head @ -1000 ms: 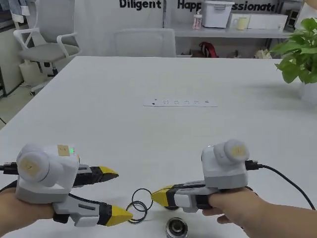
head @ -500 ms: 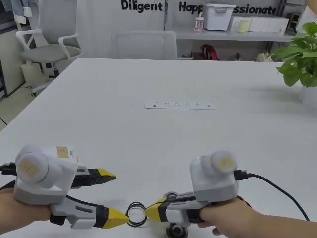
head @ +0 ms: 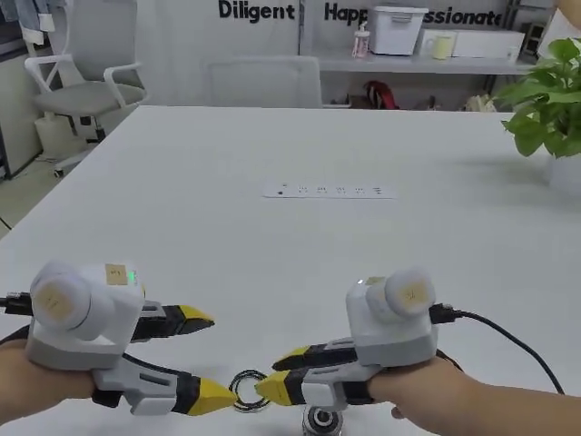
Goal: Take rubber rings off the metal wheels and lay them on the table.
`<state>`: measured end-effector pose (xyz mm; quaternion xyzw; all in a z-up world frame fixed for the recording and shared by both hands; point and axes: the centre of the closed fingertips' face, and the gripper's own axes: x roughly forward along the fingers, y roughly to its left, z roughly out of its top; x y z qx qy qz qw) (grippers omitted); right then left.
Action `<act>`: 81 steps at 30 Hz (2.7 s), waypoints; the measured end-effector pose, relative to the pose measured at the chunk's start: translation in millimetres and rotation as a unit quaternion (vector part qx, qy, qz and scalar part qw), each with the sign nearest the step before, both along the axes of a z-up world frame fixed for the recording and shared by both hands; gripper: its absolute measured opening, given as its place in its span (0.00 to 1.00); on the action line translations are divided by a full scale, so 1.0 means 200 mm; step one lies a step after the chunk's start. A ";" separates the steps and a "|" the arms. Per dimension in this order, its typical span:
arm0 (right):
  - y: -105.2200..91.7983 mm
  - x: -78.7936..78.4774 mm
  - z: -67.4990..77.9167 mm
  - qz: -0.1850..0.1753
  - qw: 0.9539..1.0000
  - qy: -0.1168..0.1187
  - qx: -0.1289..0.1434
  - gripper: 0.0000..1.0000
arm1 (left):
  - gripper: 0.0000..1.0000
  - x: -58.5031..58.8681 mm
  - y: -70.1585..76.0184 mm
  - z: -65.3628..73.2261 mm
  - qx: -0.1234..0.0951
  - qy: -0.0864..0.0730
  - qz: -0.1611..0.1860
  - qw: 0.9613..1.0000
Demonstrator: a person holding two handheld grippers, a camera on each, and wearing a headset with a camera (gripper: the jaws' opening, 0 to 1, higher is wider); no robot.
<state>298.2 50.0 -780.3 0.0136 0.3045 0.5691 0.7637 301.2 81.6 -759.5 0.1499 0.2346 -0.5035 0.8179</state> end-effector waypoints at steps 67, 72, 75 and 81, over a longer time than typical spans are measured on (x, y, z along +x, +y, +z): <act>-0.36 0.13 -0.14 -0.014 0.994 -0.087 -0.066 0.19 | 0.22 0.13 -0.50 -0.17 -0.003 0.040 -0.010 0.999; -0.35 0.12 -0.13 -0.013 0.994 -0.088 -0.065 0.19 | 0.16 0.15 -0.50 -0.18 0.010 0.031 0.002 0.999; -0.35 0.13 -0.13 -0.013 0.994 -0.089 -0.064 0.19 | 0.14 0.16 -0.50 -0.18 0.016 0.026 0.001 1.000; -0.33 0.13 -0.13 -0.013 0.994 -0.091 -0.065 0.20 | 0.14 0.16 -0.50 -0.18 0.028 0.015 0.000 0.999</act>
